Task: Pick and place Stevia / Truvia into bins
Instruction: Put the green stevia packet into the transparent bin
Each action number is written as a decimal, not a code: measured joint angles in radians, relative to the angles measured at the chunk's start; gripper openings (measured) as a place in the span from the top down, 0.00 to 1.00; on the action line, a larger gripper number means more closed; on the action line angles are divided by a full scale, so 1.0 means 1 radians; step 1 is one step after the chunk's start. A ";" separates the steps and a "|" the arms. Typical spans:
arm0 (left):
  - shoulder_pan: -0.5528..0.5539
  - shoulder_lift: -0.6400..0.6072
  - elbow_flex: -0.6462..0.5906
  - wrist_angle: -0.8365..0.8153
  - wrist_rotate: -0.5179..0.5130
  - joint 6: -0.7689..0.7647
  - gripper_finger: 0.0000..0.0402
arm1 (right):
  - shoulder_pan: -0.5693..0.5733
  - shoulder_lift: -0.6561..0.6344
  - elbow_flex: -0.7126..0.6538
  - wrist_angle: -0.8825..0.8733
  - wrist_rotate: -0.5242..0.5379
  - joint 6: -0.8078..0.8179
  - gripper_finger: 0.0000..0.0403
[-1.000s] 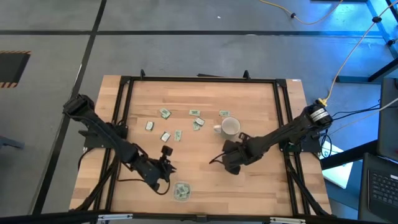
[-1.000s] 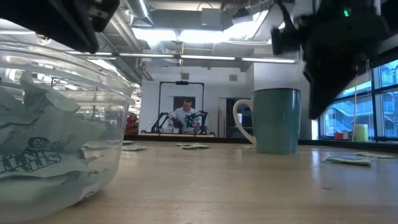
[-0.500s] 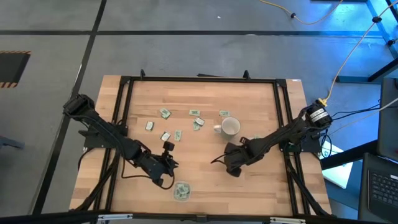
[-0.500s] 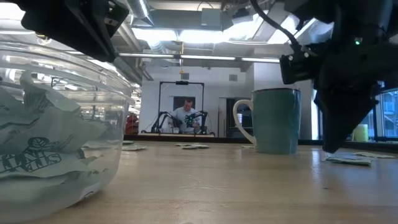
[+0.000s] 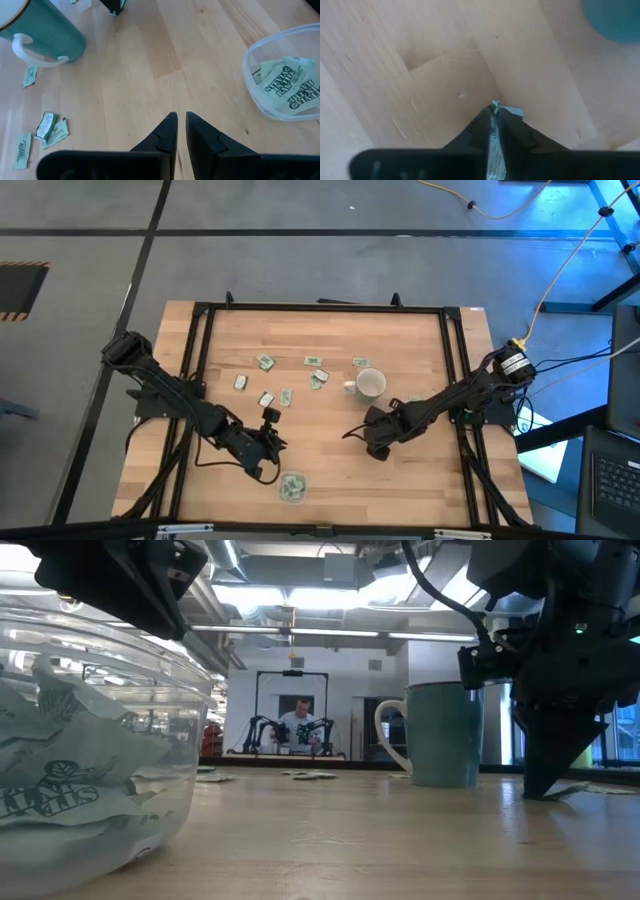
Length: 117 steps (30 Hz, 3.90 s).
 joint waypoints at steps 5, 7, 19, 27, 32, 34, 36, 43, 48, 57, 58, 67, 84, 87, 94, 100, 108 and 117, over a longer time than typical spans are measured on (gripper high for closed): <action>0.000 0.000 0.000 0.000 0.000 0.000 0.92 | 0.000 0.003 0.023 -0.010 0.002 -0.005 0.98; 0.000 0.000 0.000 0.001 0.000 0.000 0.92 | 0.001 0.010 0.050 0.006 -0.003 -0.024 0.97; 0.051 0.042 0.001 0.143 0.109 -0.002 0.87 | 0.004 0.007 0.185 0.600 -0.069 -0.634 0.99; 0.102 0.093 0.001 0.395 0.223 0.177 0.77 | 0.003 0.006 0.185 1.014 -0.355 -0.902 0.99; 0.116 0.101 0.001 0.598 0.363 0.245 0.73 | 0.003 0.006 0.185 1.066 -0.379 -0.917 0.99; 0.118 0.101 0.001 0.626 0.360 0.271 0.73 | 0.003 0.006 0.185 1.093 -0.380 -0.917 0.99; 0.121 0.101 0.001 0.634 0.343 0.298 0.73 | 0.003 0.006 0.185 1.116 -0.381 -0.918 0.99; 0.123 0.101 0.001 0.713 0.330 0.384 0.73 | 0.003 0.006 0.185 1.178 -0.382 -0.920 0.99; 0.123 0.101 0.001 0.775 0.333 0.469 0.73 | 0.003 0.005 0.185 1.193 -0.382 -0.931 0.99; 0.123 0.101 0.001 0.846 0.357 0.522 0.73 | 0.003 0.005 0.185 1.205 -0.382 -0.942 0.99; 0.123 0.101 0.001 0.849 0.358 0.532 0.73 | 0.003 0.005 0.185 1.206 -0.382 -0.943 0.99; 0.123 0.101 0.001 0.874 0.456 0.552 0.75 | 0.002 0.005 0.185 1.204 -0.381 -0.967 0.99; 0.140 0.101 0.001 0.881 0.469 0.550 0.79 | 0.002 0.004 0.185 1.193 -0.380 -0.970 0.99; 0.140 0.101 0.001 0.881 0.470 0.550 0.83 | 0.002 0.004 0.185 1.188 -0.380 -0.970 0.99; 0.140 0.101 0.001 0.881 0.470 0.552 0.95 | 0.002 0.004 0.185 1.185 -0.379 -0.969 0.99; 0.140 0.101 0.001 0.881 0.470 0.551 0.97 | 0.002 0.004 0.185 1.185 -0.378 -0.968 0.96; 0.140 0.101 0.001 0.815 0.463 0.542 0.97 | 0.002 -0.027 0.185 1.106 -0.378 -0.937 0.72; 0.140 0.101 0.001 0.517 0.465 0.354 0.96 | 0.002 -0.119 0.187 0.647 -0.381 -0.730 0.65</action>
